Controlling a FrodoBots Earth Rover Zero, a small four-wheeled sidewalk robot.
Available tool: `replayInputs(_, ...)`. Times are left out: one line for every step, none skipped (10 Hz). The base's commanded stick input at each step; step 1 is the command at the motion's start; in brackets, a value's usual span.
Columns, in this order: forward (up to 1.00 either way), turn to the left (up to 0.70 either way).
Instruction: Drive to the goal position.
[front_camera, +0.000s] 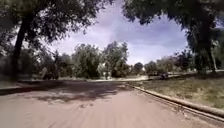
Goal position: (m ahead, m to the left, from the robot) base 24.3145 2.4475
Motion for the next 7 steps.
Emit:
replayInputs(0.7,-0.01)
replayInputs(0.7,-0.01)
replayInputs(0.7,-0.01)
replayInputs(0.7,-0.01)
replayInputs(0.7,-0.01)
replayInputs(0.7,-0.01)
replayInputs(0.7,-0.01)
